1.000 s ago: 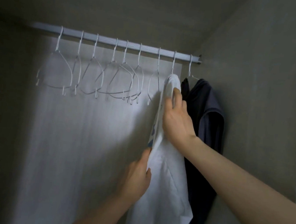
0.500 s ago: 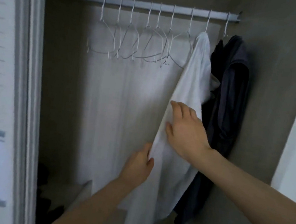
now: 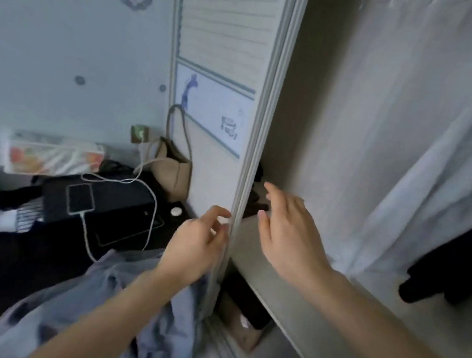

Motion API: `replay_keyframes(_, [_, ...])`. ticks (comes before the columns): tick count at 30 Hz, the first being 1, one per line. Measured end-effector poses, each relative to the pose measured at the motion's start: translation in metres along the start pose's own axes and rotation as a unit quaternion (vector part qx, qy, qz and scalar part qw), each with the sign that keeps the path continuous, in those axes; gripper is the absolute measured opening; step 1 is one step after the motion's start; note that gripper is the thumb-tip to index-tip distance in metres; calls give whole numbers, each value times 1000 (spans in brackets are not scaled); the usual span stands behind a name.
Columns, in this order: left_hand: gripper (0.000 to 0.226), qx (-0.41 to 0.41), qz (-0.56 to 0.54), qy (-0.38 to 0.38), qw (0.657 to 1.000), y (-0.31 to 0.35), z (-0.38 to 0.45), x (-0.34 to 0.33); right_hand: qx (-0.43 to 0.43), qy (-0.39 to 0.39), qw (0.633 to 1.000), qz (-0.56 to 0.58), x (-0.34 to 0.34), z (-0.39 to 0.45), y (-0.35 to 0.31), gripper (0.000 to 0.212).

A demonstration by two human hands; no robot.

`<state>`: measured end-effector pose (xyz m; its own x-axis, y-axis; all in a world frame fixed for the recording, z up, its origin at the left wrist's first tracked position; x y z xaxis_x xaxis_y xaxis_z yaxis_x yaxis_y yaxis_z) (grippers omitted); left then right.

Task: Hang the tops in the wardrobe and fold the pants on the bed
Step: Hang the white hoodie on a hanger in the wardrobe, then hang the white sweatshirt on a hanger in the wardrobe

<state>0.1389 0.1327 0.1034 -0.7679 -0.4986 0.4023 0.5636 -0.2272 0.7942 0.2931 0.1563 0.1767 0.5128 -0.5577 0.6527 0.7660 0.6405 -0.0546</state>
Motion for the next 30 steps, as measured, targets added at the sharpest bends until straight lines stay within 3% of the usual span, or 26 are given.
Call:
replay_keyframes(7, [11,174,123,132,968,-89,-170,158,148,-101,971,157,-51,-67,-186,46])
replay_keyframes(17, [23,413,156,327,835,-210,-428,381,316,-259,867,284,-129,-170,-491,42])
replay_keyframes(21, [23,508,166,345,772,-256,-528,450,355,-348,821,280,-163,-226,-599,44])
replay_keyframes(25, [14,606,172,319,708,-296,-602,487,330,-445,785,276,-201,-271,-666,39])
replay_keyframes(30, [18,678,171,276,659,-349,-663,507,266,-580,727,252,-261,-320,-723,34])
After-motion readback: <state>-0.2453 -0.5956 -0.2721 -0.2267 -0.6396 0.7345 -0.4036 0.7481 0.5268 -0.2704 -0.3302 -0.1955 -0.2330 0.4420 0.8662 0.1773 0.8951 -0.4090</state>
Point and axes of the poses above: each hand's wrist, its own z-axis towards the middle knuckle, its own x-axis out of the back of the hand, y = z × x, the point moved 5 cm from there along z, towards the middle knuckle, and after that the axes turned 11 degrees about y, right-handed, at the moved point
